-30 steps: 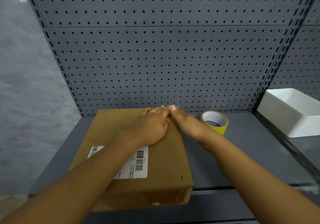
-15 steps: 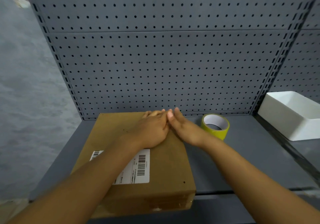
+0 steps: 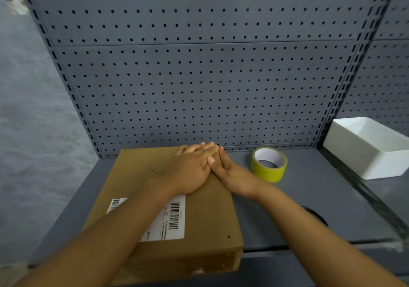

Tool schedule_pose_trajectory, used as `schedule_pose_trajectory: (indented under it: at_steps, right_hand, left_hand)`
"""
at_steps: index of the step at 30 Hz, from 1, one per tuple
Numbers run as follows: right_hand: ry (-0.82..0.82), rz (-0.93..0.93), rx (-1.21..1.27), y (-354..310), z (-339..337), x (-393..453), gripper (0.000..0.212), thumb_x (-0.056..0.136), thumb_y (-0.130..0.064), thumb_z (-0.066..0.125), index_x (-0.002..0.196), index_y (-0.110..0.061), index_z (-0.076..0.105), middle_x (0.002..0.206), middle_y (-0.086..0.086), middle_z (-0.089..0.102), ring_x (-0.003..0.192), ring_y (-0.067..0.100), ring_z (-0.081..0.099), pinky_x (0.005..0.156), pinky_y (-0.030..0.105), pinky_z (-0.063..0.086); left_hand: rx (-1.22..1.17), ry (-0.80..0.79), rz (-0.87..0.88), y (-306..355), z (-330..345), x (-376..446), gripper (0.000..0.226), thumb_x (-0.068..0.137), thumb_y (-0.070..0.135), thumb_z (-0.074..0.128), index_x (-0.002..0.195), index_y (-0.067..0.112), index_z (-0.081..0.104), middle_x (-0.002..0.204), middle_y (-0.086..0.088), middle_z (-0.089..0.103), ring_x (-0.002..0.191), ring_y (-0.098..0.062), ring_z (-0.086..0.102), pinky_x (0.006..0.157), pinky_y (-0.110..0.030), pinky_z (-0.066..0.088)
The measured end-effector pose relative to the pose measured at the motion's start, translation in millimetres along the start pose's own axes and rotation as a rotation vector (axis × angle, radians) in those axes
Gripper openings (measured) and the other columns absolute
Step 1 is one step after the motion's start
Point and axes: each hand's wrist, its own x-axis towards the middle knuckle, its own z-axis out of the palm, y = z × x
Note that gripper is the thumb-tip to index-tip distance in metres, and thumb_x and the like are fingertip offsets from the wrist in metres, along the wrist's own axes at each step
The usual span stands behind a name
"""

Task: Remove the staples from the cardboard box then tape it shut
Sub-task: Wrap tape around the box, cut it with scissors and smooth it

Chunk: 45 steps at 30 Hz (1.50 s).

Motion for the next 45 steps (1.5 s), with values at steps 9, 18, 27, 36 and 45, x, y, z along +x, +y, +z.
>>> schedule_pose_trajectory:
  at_steps: [9,18,27,36,45]
  right_hand:
    - [-0.005,0.025,0.095,5.8,10.4,-7.3,0.077,0.096,-0.057,0.03,0.153,-0.023,-0.01,0.161,-0.005,0.0,0.147,0.013,0.015,0.114,0.026,0.02]
    - [0.038,-0.001,0.031,14.0,6.0,-8.4,0.079,0.093,-0.059,0.042,0.154,-0.022,0.008,0.158,0.0,0.023,0.142,0.017,0.03,0.116,0.035,0.027]
    - [0.16,0.045,0.063,3.7,6.9,-28.1,0.062,0.087,-0.053,0.058,0.139,-0.023,0.038,0.14,0.001,0.04,0.123,0.018,0.048,0.102,0.04,0.045]
    - [-0.127,0.328,0.208,-10.3,0.8,-76.9,0.066,0.082,-0.051,0.067,0.132,-0.027,0.033,0.122,0.007,0.058,0.096,0.03,0.07,0.08,0.05,0.058]
    - [0.067,0.236,0.281,-8.0,18.3,-90.3,0.041,0.085,-0.045,0.066,0.118,-0.022,0.058,0.115,0.002,0.061,0.099,0.02,0.065,0.075,0.041,0.06]
  left_hand:
    - [0.009,0.023,-0.02,3.0,0.0,-1.1,0.048,0.103,0.032,0.019,0.151,0.035,0.017,0.158,0.018,0.012,0.145,-0.003,0.006,0.117,-0.033,0.0]
    - [-0.031,0.086,-0.108,2.3,1.7,-1.4,0.049,0.103,0.035,0.028,0.151,0.033,0.021,0.158,0.013,0.019,0.145,-0.008,0.011,0.117,-0.033,0.005]
    - [-0.256,-0.002,-0.263,-25.3,-17.6,-0.6,0.063,0.091,0.056,0.049,0.146,0.031,0.033,0.152,0.002,0.034,0.139,-0.018,0.031,0.114,-0.039,0.027]
    - [-0.068,-0.06,-0.379,-57.9,-32.8,-15.6,0.088,0.074,0.087,0.03,0.139,0.029,0.043,0.139,-0.002,0.051,0.125,-0.025,0.048,0.106,-0.049,0.036]
    - [0.097,-0.03,-0.523,-90.9,-38.6,-32.6,0.103,0.065,0.095,0.013,0.126,0.021,0.05,0.125,-0.01,0.058,0.114,-0.031,0.054,0.099,-0.05,0.041]
